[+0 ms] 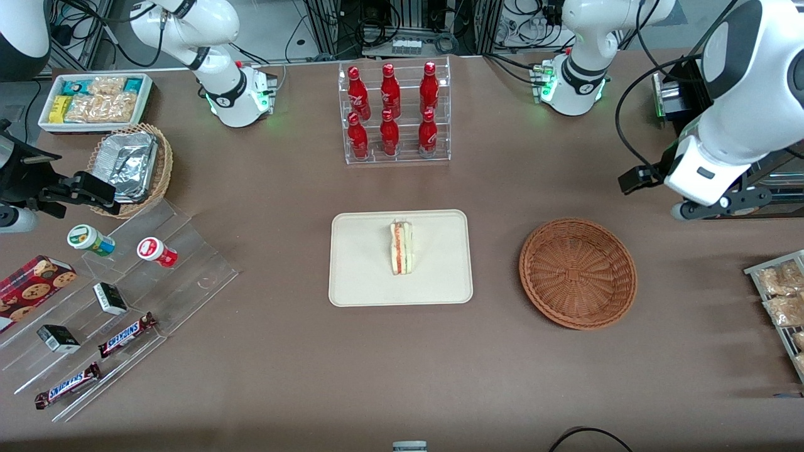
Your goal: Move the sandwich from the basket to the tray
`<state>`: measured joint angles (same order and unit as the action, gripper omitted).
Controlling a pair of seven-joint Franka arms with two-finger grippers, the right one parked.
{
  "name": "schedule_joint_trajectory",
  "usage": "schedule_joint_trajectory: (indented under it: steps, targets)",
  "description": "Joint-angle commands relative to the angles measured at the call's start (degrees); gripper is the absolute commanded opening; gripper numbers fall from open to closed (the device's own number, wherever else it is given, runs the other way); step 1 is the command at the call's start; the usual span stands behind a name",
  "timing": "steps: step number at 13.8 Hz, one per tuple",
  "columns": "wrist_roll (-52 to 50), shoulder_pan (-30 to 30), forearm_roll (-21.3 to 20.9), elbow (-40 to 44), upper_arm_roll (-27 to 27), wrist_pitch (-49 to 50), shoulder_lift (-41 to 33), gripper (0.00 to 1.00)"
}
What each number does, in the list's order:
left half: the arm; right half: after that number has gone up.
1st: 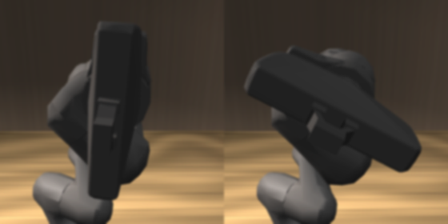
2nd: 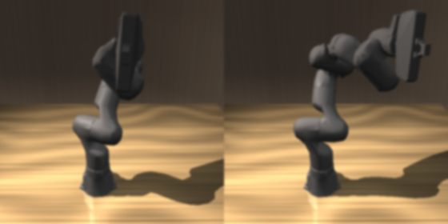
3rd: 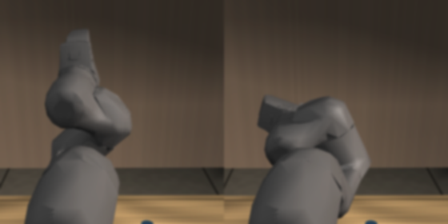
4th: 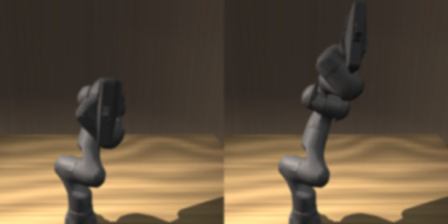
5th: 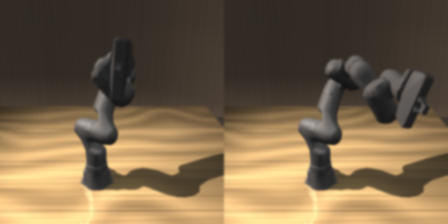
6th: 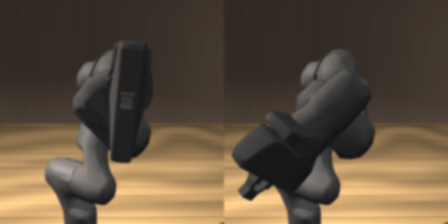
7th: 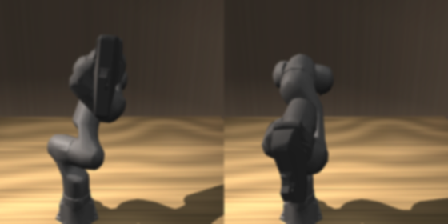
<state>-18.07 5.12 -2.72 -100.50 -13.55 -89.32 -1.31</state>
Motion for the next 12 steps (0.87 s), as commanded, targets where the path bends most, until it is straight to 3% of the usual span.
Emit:
schedule_joint_trajectory:
  steps: [1,8,12]
  targets:
    - [3.1,-0.1,1.0,-5.2,1.9,-2.3,-4.8,0.99]
    - [3.4,-2.6,2.5,-2.5,7.2,-1.8,-3.5,0.99]
    - [8.7,-2.9,3.3,-2.2,10.4,-0.9,-3.6,0.99]
